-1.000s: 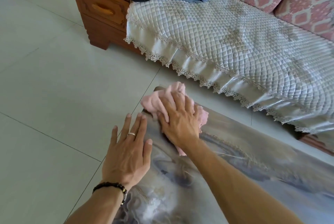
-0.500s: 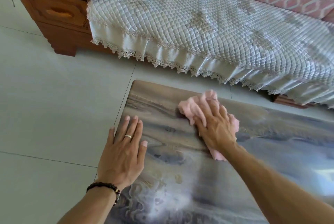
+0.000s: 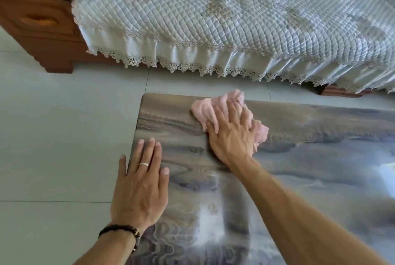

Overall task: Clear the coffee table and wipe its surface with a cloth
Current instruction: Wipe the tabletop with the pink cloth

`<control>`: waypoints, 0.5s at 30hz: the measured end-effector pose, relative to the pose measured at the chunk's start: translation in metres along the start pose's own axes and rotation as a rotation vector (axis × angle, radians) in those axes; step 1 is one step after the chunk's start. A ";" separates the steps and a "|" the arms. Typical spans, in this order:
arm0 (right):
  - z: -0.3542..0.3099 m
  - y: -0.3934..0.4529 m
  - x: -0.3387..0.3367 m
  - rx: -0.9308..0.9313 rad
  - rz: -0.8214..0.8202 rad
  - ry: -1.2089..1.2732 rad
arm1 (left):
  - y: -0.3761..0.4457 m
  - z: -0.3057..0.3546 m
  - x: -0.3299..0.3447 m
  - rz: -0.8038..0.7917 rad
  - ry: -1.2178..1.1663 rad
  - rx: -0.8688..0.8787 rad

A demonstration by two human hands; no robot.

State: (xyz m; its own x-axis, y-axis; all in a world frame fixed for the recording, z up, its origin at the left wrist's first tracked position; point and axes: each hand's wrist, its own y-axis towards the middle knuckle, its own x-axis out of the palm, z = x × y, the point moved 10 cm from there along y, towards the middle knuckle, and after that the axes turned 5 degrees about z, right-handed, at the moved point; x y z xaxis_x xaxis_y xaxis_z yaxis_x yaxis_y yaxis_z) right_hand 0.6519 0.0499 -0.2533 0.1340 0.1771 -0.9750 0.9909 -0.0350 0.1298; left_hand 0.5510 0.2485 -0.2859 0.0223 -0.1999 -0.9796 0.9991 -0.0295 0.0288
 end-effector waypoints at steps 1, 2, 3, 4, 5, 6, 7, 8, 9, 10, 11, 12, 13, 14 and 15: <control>-0.024 -0.024 0.000 -0.154 -0.008 -0.012 | 0.000 0.001 0.000 -0.008 0.009 0.008; -0.040 -0.052 -0.003 -0.320 -0.029 -0.013 | -0.001 0.002 0.000 -0.015 0.014 0.013; -0.041 -0.075 -0.005 -0.440 -0.071 -0.001 | -0.001 0.003 0.000 -0.020 0.015 0.017; -0.032 -0.084 -0.006 -0.512 -0.100 0.019 | -0.001 0.004 0.000 -0.022 0.018 0.019; -0.020 -0.079 -0.008 -0.521 -0.092 0.015 | -0.002 0.004 -0.001 -0.024 0.023 0.017; -0.005 -0.062 -0.008 -0.436 -0.081 0.002 | -0.003 0.004 -0.001 -0.023 0.029 0.015; 0.011 -0.039 -0.010 -0.275 -0.050 -0.007 | -0.003 0.005 -0.001 -0.019 0.033 0.016; 0.022 -0.026 -0.009 -0.096 -0.027 0.001 | -0.004 0.005 0.000 -0.015 0.032 0.022; 0.022 -0.023 -0.005 0.050 -0.011 0.015 | -0.005 0.005 0.001 -0.013 0.028 0.029; 0.011 -0.031 -0.002 0.111 0.006 0.026 | -0.006 0.005 0.002 -0.010 0.025 0.032; -0.005 -0.047 -0.003 0.089 0.035 0.026 | -0.006 0.006 0.002 -0.010 0.023 0.038; -0.025 -0.068 -0.006 0.016 0.055 0.036 | -0.006 0.006 0.002 -0.010 0.020 0.046; -0.039 -0.093 -0.009 -0.072 0.049 0.053 | -0.006 0.007 0.002 -0.008 0.013 0.058; -0.046 -0.119 -0.010 -0.159 0.016 0.073 | -0.006 0.007 0.001 -0.004 0.004 0.069; -0.044 -0.137 -0.011 -0.223 -0.026 0.055 | -0.006 0.008 0.000 -0.006 -0.010 0.086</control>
State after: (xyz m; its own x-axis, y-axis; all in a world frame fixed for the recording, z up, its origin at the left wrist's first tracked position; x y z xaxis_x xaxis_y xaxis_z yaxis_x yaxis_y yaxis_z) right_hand 0.5148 0.0961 -0.2522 0.1025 0.2289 -0.9680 0.9711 0.1878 0.1472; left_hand 0.5445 0.2413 -0.2845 0.0152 -0.2089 -0.9778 0.9926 -0.1149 0.0400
